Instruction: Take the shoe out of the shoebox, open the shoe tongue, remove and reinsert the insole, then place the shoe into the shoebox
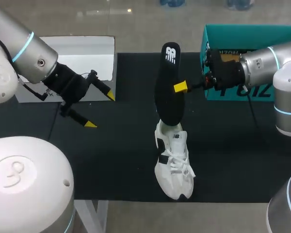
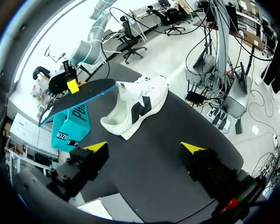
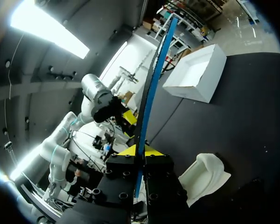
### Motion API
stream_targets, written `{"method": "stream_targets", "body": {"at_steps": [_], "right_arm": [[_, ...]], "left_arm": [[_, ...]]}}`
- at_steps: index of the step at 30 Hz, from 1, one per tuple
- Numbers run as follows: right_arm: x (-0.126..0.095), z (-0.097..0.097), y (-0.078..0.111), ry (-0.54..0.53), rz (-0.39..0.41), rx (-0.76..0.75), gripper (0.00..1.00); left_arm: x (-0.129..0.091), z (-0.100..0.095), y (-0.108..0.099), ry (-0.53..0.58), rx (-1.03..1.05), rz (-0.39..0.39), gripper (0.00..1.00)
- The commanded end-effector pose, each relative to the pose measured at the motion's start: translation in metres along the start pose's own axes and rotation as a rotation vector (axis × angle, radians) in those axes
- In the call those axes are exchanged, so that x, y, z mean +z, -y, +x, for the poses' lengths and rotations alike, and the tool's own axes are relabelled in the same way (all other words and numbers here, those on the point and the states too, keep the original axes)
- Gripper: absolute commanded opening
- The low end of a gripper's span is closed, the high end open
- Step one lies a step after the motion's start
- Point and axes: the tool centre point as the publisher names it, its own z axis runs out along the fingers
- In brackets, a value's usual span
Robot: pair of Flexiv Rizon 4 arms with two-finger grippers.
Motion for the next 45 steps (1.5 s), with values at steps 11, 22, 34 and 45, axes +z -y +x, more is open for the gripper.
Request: {"method": "stream_targets", "body": {"at_steps": [11,22,34,45], "right_arm": [[0.001,0.0,0.0,0.002,-0.001,0.0,0.0],[-0.007,-0.007,-0.004,0.018,0.003,-0.003,0.0],[-0.012,-0.052,-0.01,0.08,-0.033,-0.084,0.0],[-0.01,-0.068,0.002,0.13,-0.029,-0.107,0.0]], "left_arm": [[0.012,-0.002,-0.01,0.025,-0.162,-0.024,1.0],[0.012,-0.002,-0.01,0.025,-0.162,-0.024,1.0],[0.012,-0.002,-0.01,0.025,-0.162,-0.024,1.0],[0.012,-0.002,-0.01,0.025,-0.162,-0.024,1.0]]}}
